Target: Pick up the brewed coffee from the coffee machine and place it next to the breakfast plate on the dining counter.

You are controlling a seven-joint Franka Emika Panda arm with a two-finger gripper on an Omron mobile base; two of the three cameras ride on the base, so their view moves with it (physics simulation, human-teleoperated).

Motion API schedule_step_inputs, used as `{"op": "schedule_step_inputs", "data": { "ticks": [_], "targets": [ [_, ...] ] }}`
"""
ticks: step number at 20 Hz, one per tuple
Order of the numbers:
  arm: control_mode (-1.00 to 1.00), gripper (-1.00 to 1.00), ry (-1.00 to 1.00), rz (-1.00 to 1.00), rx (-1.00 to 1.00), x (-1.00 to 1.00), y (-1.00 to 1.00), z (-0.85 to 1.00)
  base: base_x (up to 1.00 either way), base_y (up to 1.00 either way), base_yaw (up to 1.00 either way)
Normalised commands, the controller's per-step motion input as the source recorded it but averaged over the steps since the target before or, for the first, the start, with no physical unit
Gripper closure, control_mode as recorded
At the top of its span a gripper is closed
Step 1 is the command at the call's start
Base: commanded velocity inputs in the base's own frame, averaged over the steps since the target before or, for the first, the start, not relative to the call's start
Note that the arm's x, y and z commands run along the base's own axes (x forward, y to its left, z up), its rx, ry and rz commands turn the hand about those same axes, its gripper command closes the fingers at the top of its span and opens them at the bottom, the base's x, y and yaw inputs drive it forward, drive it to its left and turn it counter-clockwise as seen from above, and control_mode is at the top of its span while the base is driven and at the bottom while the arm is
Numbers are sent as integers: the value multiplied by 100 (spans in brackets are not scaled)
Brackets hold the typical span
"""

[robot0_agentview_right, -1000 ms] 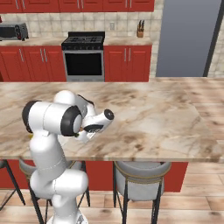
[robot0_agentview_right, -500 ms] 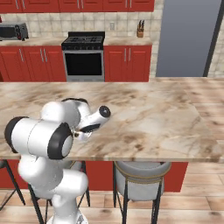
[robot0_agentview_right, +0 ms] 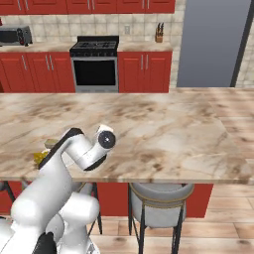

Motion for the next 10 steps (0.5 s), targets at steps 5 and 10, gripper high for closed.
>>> {"op": "schedule_step_inputs", "data": {
  "ticks": [5, 10],
  "targets": [
    [-100, -100, -8, 0, 0, -35, -52, 100, 0, 0, 0],
    [-100, -100, -1, 0, 0, -21, -62, 97, 0, 0, 0]
  ]
}}
